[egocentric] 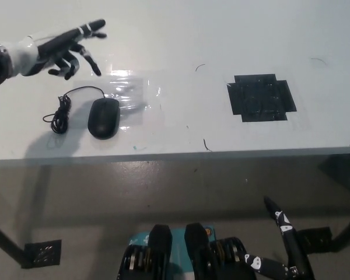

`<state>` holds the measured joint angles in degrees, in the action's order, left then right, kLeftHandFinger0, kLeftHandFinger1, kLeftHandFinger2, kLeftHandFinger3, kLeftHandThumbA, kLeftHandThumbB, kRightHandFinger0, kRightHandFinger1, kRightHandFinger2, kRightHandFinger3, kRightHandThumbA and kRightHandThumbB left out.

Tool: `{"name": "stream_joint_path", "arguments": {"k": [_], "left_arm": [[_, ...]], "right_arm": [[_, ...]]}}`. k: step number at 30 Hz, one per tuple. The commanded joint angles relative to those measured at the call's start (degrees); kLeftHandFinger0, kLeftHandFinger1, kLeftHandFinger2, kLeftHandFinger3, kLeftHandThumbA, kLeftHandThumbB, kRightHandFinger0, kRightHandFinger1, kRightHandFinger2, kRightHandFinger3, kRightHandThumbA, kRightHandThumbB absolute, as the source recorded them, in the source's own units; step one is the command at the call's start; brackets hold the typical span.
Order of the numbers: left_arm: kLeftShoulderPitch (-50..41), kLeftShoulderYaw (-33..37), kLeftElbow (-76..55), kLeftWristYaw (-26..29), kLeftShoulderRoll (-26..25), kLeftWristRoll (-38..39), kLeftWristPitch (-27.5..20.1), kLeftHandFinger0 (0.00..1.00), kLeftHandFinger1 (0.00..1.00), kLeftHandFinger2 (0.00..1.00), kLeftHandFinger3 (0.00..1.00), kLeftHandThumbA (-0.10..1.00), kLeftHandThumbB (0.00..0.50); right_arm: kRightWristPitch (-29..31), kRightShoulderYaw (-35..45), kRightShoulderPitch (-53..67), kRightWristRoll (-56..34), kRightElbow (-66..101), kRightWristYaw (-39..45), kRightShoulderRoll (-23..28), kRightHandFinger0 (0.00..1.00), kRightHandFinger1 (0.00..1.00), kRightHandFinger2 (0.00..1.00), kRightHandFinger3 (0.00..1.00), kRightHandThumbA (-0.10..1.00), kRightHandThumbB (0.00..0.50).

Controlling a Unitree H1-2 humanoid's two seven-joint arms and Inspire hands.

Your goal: The robot uses left hand to click on the left button of the black mouse, which is placed on the left area of the table

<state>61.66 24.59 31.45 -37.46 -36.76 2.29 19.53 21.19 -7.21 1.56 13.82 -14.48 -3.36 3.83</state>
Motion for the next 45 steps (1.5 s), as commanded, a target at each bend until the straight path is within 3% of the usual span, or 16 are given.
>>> {"name": "stream_joint_path", "arguments": {"k": [1, 5, 6, 7, 9, 13, 17, 22, 23, 25, 32, 35, 37, 40, 44, 45], "left_arm": [[17.1, 8.5, 12.2, -20.0, -4.0, -7.3, 7.4, 0.0, 0.2, 0.61, 1.0, 1.0, 0.399], [18.4, 8.6, 16.2, -19.4, -2.7, -6.7, 7.4, 0.0, 0.15, 0.48, 1.0, 1.0, 0.414], [18.1, 8.8, 16.1, -18.5, -2.6, -6.8, 7.4, 0.0, 0.08, 0.44, 1.0, 1.0, 0.41], [18.1, 8.9, 16.4, -18.6, -2.6, -6.7, 7.4, 0.0, 0.07, 0.43, 1.0, 1.0, 0.404], [19.6, 10.7, 19.4, -20.8, -1.9, -7.9, 5.4, 0.0, 0.08, 0.44, 1.0, 1.0, 0.468], [20.8, 11.8, 24.0, -22.2, -0.4, -9.2, 3.2, 0.0, 0.03, 0.4, 1.0, 1.0, 0.454], [21.0, 11.1, 25.8, -21.7, 1.0, -10.0, 4.4, 0.0, 0.03, 0.43, 1.0, 1.0, 0.5], [19.8, 10.8, 24.0, -20.5, 1.6, -12.2, 2.7, 0.0, 0.06, 0.45, 1.0, 1.0, 0.45], [19.8, 10.6, 24.4, -19.9, 2.4, -12.7, 4.1, 0.0, 0.08, 0.51, 1.0, 1.0, 0.445], [19.7, 10.5, 25.1, -19.6, 3.3, -13.2, 3.6, 0.0, 0.11, 0.55, 1.0, 1.0, 0.459], [19.6, 11.8, 27.7, -23.7, 5.6, -15.0, 4.4, 0.0, 0.08, 0.49, 1.0, 1.0, 0.464], [18.6, 11.7, 28.1, -21.5, 6.8, -16.1, 3.9, 0.0, 0.08, 0.46, 1.0, 1.0, 0.478], [18.3, 11.8, 29.1, -20.9, 7.5, -16.8, 3.5, 0.0, 0.17, 0.58, 1.0, 1.0, 0.484], [18.3, 11.9, 32.3, -20.6, 8.8, -17.8, 1.3, 0.0, 0.15, 0.57, 1.0, 1.0, 0.473], [18.2, 12.0, 35.1, -19.2, 9.8, -19.2, 0.0, 0.0, 0.02, 0.38, 1.0, 1.0, 0.478], [18.2, 11.8, 35.6, -18.9, 10.0, -19.4, -0.1, 0.0, 0.01, 0.39, 1.0, 1.0, 0.481]], "right_arm": [[0.6, 1.4, -2.2, -1.8, 2.8, 0.3, 0.9, 1.0, 1.0, 1.0, 1.0, 1.0, 0.058], [0.0, 1.5, -2.2, -1.7, 3.1, 0.3, 0.9, 1.0, 1.0, 1.0, 1.0, 1.0, 0.061], [-0.2, 1.5, -2.2, -1.5, 3.2, 0.5, 1.0, 1.0, 1.0, 1.0, 1.0, 1.0, 0.066], [-0.2, 1.5, -2.2, -1.5, 3.2, 0.5, 1.0, 1.0, 1.0, 1.0, 1.0, 1.0, 0.067], [-0.7, 1.7, -2.7, -1.7, 3.4, 0.7, 1.3, 1.0, 1.0, 1.0, 1.0, 1.0, 0.074], [-0.3, 1.8, -2.7, -2.3, 3.0, 1.0, 1.1, 1.0, 1.0, 1.0, 1.0, 1.0, 0.071], [-0.8, 1.9, -2.9, -2.2, 3.2, 1.2, 1.0, 1.0, 1.0, 1.0, 1.0, 1.0, 0.073], [-0.8, 2.0, -3.1, -2.3, 3.4, 1.5, 1.2, 0.98, 1.0, 1.0, 1.0, 0.99, 0.063], [-1.0, 2.0, -3.3, -2.4, 3.4, 1.5, 1.3, 0.98, 1.0, 1.0, 1.0, 0.99, 0.07], [-1.1, 2.1, -3.5, -2.4, 3.3, 1.5, 1.2, 0.96, 1.0, 1.0, 1.0, 0.98, 0.072], [-1.9, 2.0, -3.3, -2.4, 3.6, 1.9, 1.3, 0.93, 1.0, 1.0, 1.0, 0.98, 0.077], [-1.8, 2.1, -3.3, -2.3, 3.6, 1.8, 1.3, 0.91, 1.0, 1.0, 1.0, 0.98, 0.08], [-1.8, 2.1, -3.3, -2.5, 3.7, 2.0, 1.3, 0.9, 1.0, 1.0, 1.0, 0.98, 0.076], [-1.4, 2.2, -3.3, -2.5, 3.5, 1.8, 1.3, 0.89, 1.0, 1.0, 1.0, 0.97, 0.084], [-1.8, 2.3, -3.2, -2.1, 3.7, 1.6, 1.3, 0.88, 1.0, 1.0, 1.0, 0.98, 0.077], [-1.9, 2.3, -3.2, -2.1, 3.7, 1.7, 1.2, 0.88, 1.0, 1.0, 1.0, 0.98, 0.078]]}}
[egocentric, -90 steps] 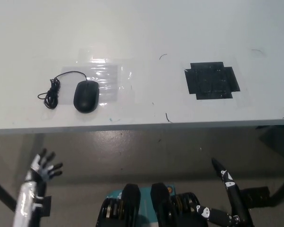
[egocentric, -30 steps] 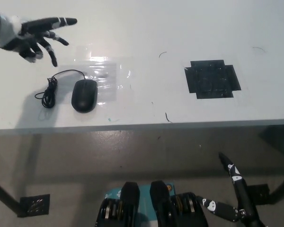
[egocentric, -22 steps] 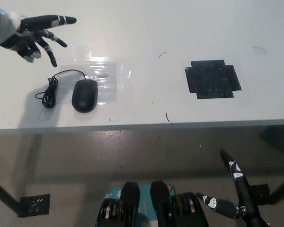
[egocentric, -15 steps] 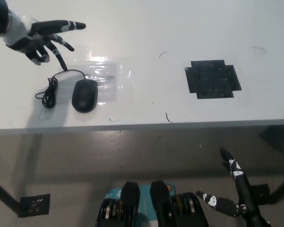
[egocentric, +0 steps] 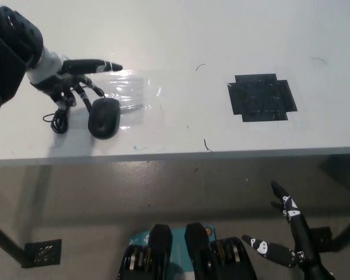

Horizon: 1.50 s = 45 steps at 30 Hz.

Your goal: The robot uses left hand to click on the left button of the black mouse, which is placed on the left area of the table

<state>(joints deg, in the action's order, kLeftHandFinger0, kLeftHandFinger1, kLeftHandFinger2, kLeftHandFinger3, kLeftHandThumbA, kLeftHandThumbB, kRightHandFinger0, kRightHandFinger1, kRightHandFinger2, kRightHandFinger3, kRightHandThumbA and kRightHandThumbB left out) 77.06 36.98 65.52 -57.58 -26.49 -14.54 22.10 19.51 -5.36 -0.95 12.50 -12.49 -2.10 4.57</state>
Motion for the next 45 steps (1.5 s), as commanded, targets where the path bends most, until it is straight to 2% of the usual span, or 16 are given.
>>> {"name": "stream_joint_path", "arguments": {"k": [1, 4, 7, 8, 13, 16, 22, 30, 31, 33, 36, 37, 38, 40, 42, 45], "left_arm": [[2.8, -0.8, 1.9, 1.4, -0.1, -2.7, -2.5, 0.0, 0.01, 0.39, 1.0, 1.0, 0.481], [2.8, -0.9, 3.1, 0.5, 0.2, -2.9, -3.5, 0.0, 0.0, 0.4, 1.0, 1.0, 0.453], [3.0, -1.4, 5.0, 0.6, 0.6, -3.2, -3.8, 0.0, 0.13, 0.59, 1.0, 1.0, 0.453], [2.9, -1.2, 4.9, 1.0, 0.6, -3.6, -4.1, 0.0, 0.17, 0.6, 1.0, 1.0, 0.46], [3.2, -1.6, 5.7, 1.0, 1.1, -4.3, -5.5, 0.0, 0.14, 0.52, 1.0, 1.0, 0.454], [3.3, -1.8, 5.8, 1.2, 1.3, -4.6, -6.1, 0.0, 0.06, 0.46, 1.0, 1.0, 0.468], [3.2, -2.6, 6.4, 2.2, 2.1, -5.5, -6.4, 0.04, 0.26, 0.64, 1.0, 1.0, 0.488], [3.7, -3.0, 7.7, 3.2, 2.8, -6.7, -6.6, 0.0, 0.22, 0.6, 1.0, 1.0, 0.5], [3.4, -3.1, 7.4, 3.7, 2.7, -6.9, -7.2, 0.01, 0.26, 0.64, 1.0, 1.0, 0.5], [3.2, -3.4, 7.3, 3.2, 2.8, -6.8, -6.2, 0.0, 0.22, 0.61, 1.0, 1.0, 0.499], [2.6, -2.7, 7.2, 2.7, 2.8, -7.6, -7.2, 0.01, 0.27, 0.66, 1.0, 1.0, 0.489], [2.4, -2.8, 7.1, 2.5, 2.8, -7.7, -6.9, 0.0, 0.26, 0.63, 1.0, 1.0, 0.485], [2.3, -2.9, 6.6, 1.8, 2.6, -7.6, -6.6, 0.0, 0.15, 0.51, 1.0, 1.0, 0.476], [2.6, -3.0, 6.0, 0.8, 2.1, -7.7, -6.1, 0.0, 0.06, 0.43, 1.0, 1.0, 0.469], [2.9, -3.3, 4.8, 0.4, 1.3, -7.5, -6.1, 0.0, 0.0, 0.35, 1.0, 1.0, 0.494], [5.0, -6.6, 2.5, -0.1, -0.9, -4.8, -6.6, 0.0, 0.13, 0.53, 1.0, 1.0, 0.5]], "right_arm": [[-0.3, 0.4, -0.7, -0.8, 1.7, 0.4, 0.5, 0.88, 1.0, 1.0, 1.0, 0.98, 0.078], [0.1, 0.4, -0.9, -0.7, 1.2, 0.3, 0.5, 0.87, 1.0, 1.0, 1.0, 0.98, 0.086], [-0.1, 0.4, -0.9, -0.7, 1.4, 0.4, 0.5, 0.87, 1.0, 1.0, 1.0, 0.97, 0.093], [-0.2, 0.4, -0.9, -0.8, 1.4, 0.5, 0.5, 0.87, 1.0, 1.0, 1.0, 0.97, 0.096], [-0.4, 0.5, -1.0, -1.2, 1.4, 0.6, 0.5, 0.87, 1.0, 1.0, 1.0, 0.97, 0.103], [-0.2, 0.5, -1.1, -1.1, 1.4, 0.6, 0.5, 0.86, 1.0, 1.0, 1.0, 0.96, 0.097], [-0.7, 0.6, -1.0, -1.3, 1.6, 0.8, 0.6, 0.86, 1.0, 1.0, 1.0, 0.97, 0.096], [-1.3, 0.7, -0.9, -1.3, 2.1, 1.2, 0.6, 0.86, 1.0, 1.0, 1.0, 0.95, 0.089], [-1.8, 0.7, -0.8, -1.5, 2.4, 1.5, 0.7, 0.87, 1.0, 1.0, 1.0, 0.96, 0.093], [-1.7, 0.7, -0.8, -1.8, 2.4, 1.6, 0.6, 0.87, 1.0, 1.0, 1.0, 0.95, 0.089], [-1.4, 0.7, -0.9, -1.9, 2.2, 1.7, 0.7, 0.86, 1.0, 1.0, 1.0, 0.94, 0.091], [-1.2, 0.7, -0.9, -1.8, 2.1, 1.7, 0.7, 0.86, 1.0, 1.0, 1.0, 0.94, 0.088], [-1.2, 0.7, -0.8, -1.7, 2.2, 1.7, 0.7, 0.86, 1.0, 1.0, 1.0, 0.94, 0.084], [-1.2, 0.7, -0.8, -1.2, 2.3, 1.6, 0.8, 0.85, 1.0, 1.0, 1.0, 0.94, 0.078], [-1.5, 0.6, -0.8, -0.9, 2.4, 1.7, 0.9, 0.84, 1.0, 1.0, 1.0, 0.95, 0.08], [-1.2, 0.7, -0.5, -0.6, 2.1, 1.3, 0.9, 0.85, 1.0, 1.0, 1.0, 0.96, 0.075]]}}
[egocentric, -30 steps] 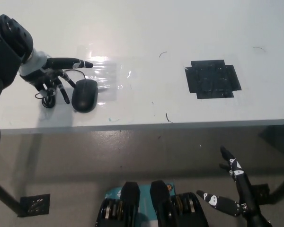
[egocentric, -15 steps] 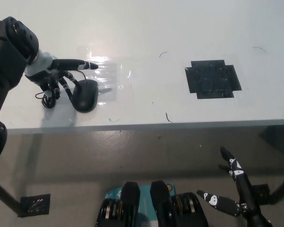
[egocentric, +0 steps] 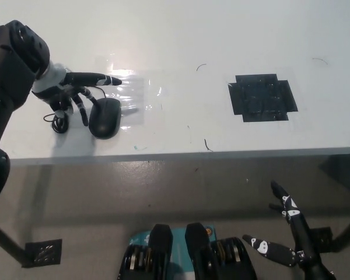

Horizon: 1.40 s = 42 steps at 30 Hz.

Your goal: The robot uses left hand to click on the left button of the black mouse, which is placed on the left area of the table

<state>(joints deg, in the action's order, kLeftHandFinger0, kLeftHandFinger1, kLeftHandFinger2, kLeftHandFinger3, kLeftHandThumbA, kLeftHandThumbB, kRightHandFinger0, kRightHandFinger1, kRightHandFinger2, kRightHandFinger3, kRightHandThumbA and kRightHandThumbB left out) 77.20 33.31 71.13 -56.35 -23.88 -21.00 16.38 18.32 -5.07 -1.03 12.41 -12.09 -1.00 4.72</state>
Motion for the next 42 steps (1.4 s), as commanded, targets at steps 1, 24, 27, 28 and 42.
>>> {"name": "stream_joint_path", "arguments": {"k": [1, 24, 27, 28, 42], "left_arm": [[4.9, -4.1, -5.9, -1.3, -4.9, 2.2, -1.2, 0.04, 0.19, 0.6, 1.0, 1.0, 0.5], [-47.1, -59.1, -121.7, 27.8, -15.4, 54.2, 10.6, 0.59, 0.36, 0.49, 1.0, 1.0, 0.286], [-64.6, -58.0, -125.6, 29.4, -8.0, 59.1, -4.0, 1.0, 0.96, 1.0, 1.0, 1.0, 0.406], [-70.6, -55.1, -125.6, 29.7, -6.0, 59.7, -11.3, 1.0, 1.0, 1.0, 1.0, 1.0, 0.402], [-104.4, -44.0, -114.8, 25.9, 17.7, 28.0, -23.3, 1.0, 1.0, 1.0, 1.0, 1.0, 0.398]], "right_arm": [[0.1, 0.4, -0.4, -0.6, 1.6, 0.3, 0.8, 0.85, 1.0, 1.0, 1.0, 0.96, 0.067], [2.0, 0.1, 2.7, -1.4, -1.4, 0.2, 0.9, 0.85, 1.0, 1.0, 1.0, 0.92, 0.073], [2.4, 0.0, 3.4, -1.4, -2.3, -0.1, 0.5, 0.85, 1.0, 1.0, 1.0, 0.92, 0.067], [2.7, 0.0, 3.5, -1.5, -2.7, -0.1, 0.5, 0.85, 1.0, 1.0, 1.0, 0.92, 0.067], [4.1, -0.6, 6.9, -0.5, -5.2, -1.1, -0.3, 0.82, 0.98, 1.0, 1.0, 0.96, 0.091]]}}
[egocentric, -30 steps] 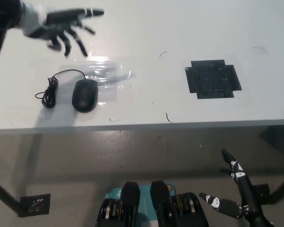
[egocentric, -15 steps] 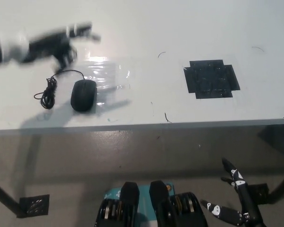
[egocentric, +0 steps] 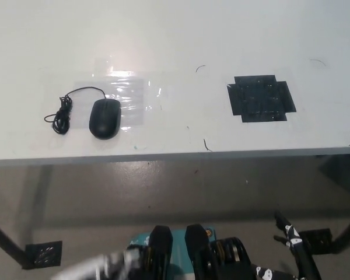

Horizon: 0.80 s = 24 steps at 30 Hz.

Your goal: The robot uses left hand to click on the left button of the black mouse, which is placed on the left area of the table

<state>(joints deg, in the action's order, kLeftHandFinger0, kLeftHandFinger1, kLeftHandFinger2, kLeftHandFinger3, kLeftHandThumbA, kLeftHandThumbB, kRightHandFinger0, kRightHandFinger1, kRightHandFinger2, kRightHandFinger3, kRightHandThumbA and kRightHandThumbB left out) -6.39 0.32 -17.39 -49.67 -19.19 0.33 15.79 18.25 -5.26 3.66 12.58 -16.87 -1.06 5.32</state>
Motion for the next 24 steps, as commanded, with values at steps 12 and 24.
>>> {"name": "stream_joint_path", "arguments": {"k": [12, 24], "left_arm": [[-5.6, -10.6, 19.8, 27.8, 19.1, -5.8, -36.1, 1.0, 1.0, 1.0, 1.0, 1.0, 0.332], [-2.4, -8.8, 32.3, 36.3, 16.9, -14.5, -42.4, 1.0, 1.0, 1.0, 1.0, 1.0, 0.3]], "right_arm": [[6.1, -0.9, 1.7, 0.7, -0.5, -1.7, -1.0, 1.0, 1.0, 1.0, 1.0, 1.0, 0.106], [5.8, -1.9, 2.6, 0.8, 0.9, -0.5, -0.5, 1.0, 1.0, 1.0, 1.0, 1.0, 0.126]]}}
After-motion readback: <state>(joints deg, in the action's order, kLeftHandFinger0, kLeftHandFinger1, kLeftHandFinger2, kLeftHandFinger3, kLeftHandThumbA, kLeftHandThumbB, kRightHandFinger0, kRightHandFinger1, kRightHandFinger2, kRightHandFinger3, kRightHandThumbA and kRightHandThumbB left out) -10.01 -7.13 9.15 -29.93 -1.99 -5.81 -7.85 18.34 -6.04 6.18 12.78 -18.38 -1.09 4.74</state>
